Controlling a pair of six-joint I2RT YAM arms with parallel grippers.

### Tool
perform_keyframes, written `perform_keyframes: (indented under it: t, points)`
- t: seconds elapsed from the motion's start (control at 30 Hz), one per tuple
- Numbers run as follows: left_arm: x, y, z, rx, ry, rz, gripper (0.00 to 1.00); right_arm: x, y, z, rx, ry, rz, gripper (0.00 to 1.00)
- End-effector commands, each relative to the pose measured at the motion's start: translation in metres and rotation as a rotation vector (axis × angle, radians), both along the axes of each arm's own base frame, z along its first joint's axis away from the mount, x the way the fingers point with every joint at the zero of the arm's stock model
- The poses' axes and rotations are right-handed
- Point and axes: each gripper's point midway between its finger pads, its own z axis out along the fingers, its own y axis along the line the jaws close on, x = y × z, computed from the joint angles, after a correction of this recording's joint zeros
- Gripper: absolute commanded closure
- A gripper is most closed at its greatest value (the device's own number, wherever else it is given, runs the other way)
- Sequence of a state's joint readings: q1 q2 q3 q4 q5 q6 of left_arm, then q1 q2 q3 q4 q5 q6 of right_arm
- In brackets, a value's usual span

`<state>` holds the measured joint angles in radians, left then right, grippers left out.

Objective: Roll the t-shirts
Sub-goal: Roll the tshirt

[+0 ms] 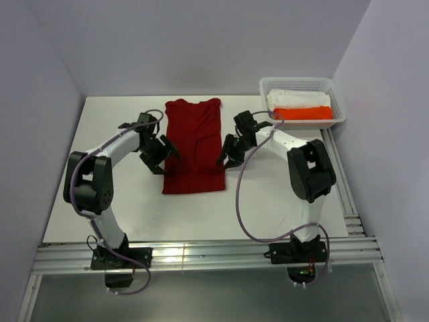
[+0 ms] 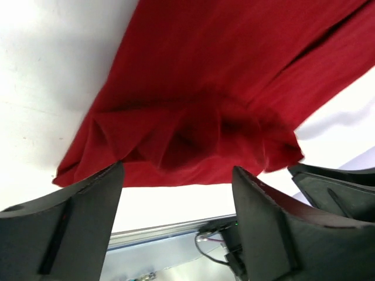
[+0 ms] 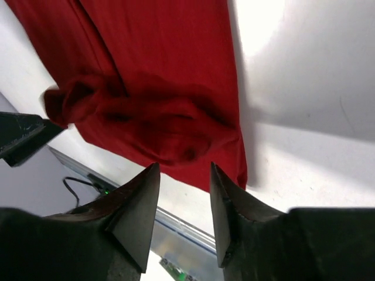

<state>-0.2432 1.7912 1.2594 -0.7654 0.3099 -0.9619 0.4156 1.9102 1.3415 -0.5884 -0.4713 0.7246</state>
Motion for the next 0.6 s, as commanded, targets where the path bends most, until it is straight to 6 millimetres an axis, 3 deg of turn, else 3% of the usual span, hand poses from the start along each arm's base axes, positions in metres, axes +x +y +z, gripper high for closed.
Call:
perform_keyframes:
  t: [0.0,0.17,0.27,0.3,0.37,0.4,0.57]
  points:
    - [0.025,0.000,0.038,-0.053,-0.118,0.035,0.19,0.029,0.001,0.042,0.069,-0.147,-0.063,0.52]
    - [0.037,0.003,0.069,-0.080,-0.192,0.036,0.19,0.035,0.004,0.076,0.156,-0.319,0.004,0.53]
    - [0.035,0.000,0.080,-0.108,-0.253,-0.014,0.22,0.021,0.013,0.084,0.251,-0.359,0.084,0.60]
    - [0.026,0.000,0.070,-0.112,-0.239,-0.026,0.23,0.015,0.012,0.076,0.246,-0.341,0.095,0.64]
    - [0.019,-0.004,0.074,-0.146,-0.282,-0.055,0.28,0.006,0.012,0.065,0.237,-0.316,0.122,0.66]
    - [0.008,-0.002,0.060,-0.133,-0.260,-0.064,0.29,-0.003,0.010,0.055,0.229,-0.296,0.133,0.66]
    - [-0.026,0.009,0.041,-0.084,-0.261,-0.086,0.29,-0.028,-0.008,0.029,0.162,-0.283,0.150,0.58]
